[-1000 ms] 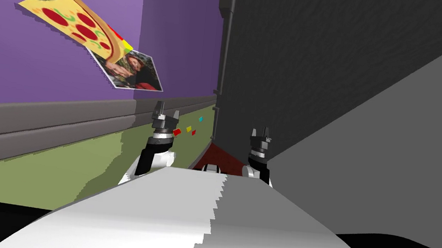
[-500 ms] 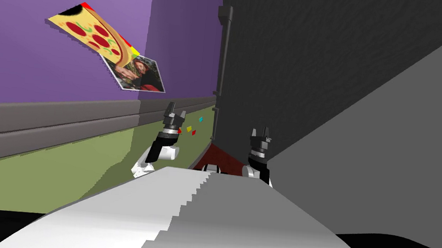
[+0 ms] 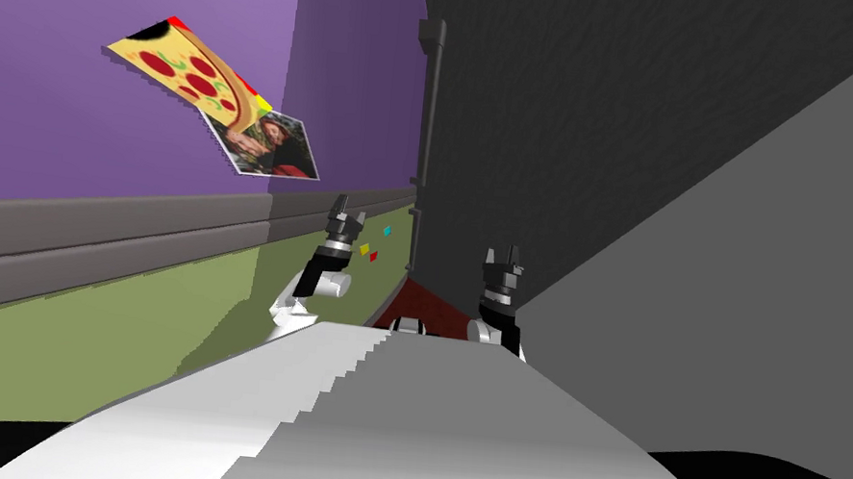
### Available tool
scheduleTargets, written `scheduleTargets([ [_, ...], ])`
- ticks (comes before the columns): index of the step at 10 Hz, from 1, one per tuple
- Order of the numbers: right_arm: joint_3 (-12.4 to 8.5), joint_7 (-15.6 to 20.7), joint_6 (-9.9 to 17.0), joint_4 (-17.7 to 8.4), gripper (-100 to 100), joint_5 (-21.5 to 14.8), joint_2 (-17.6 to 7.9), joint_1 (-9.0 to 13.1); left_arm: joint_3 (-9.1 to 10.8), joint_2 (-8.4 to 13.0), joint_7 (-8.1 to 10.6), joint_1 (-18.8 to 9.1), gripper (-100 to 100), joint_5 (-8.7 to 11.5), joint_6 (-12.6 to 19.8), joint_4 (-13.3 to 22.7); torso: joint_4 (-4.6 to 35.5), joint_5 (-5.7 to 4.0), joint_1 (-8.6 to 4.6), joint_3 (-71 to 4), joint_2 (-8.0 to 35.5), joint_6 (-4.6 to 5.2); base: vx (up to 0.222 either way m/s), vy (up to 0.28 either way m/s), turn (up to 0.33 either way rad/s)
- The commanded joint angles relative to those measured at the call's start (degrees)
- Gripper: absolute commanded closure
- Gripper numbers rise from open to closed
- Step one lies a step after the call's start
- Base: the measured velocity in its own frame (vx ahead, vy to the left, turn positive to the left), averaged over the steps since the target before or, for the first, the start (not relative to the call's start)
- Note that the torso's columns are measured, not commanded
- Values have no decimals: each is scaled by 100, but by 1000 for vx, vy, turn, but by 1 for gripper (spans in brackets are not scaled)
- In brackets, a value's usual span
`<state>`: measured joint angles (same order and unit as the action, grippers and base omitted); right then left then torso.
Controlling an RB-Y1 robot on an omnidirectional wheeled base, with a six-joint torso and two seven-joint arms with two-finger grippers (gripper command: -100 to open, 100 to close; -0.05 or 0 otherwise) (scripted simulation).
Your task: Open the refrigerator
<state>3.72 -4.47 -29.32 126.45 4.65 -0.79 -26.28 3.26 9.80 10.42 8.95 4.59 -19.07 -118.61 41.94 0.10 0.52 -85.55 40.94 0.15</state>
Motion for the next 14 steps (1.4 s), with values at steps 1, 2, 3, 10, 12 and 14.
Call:
scheduleTargets([
  [1, 0, 0, 0, 0, 0, 0, 0, 0, 48, 76, 43, -435, -100, 74, 225, 305, -5, 2, 4, -8, -12, 3, 3, -10, -9],
  [2, 0, 0, 0, 0, 0, 0, 0, 0, 51, 127, 87, -594, -100, 137, 408, 516, -3, 1, 4, -11, -15, -1, 0, 0, 0],
  [3, 0, 0, 0, 0, 0, 0, 0, 0, 51, 127, 87, -761, -100, 137, 408, 545, -5, 3, 17, -22, -31, 1, 4, 5, -8],
  [10, 0, 0, 0, 0, 0, 0, 0, 0, 60, 250, 217, -1643, -100, 324, 991, 1278, -3, 3, 25, -33, -46, -6, 5, -2, -4],
  [12, 0, 0, 0, 0, 0, 0, 0, 0, 60, 250, 217, -1831, -100, 324, 991, 1303, -11, 6, 34, -45, -66, 2, 3, 2, -11],
  [14, 0, 0, 0, 0, 0, 0, 0, 0, 64, 280, 255, -2166, -100, 381, 1190, 1563, -16, 7, 33, -52, -78, 2, 17, -7, -6],
])
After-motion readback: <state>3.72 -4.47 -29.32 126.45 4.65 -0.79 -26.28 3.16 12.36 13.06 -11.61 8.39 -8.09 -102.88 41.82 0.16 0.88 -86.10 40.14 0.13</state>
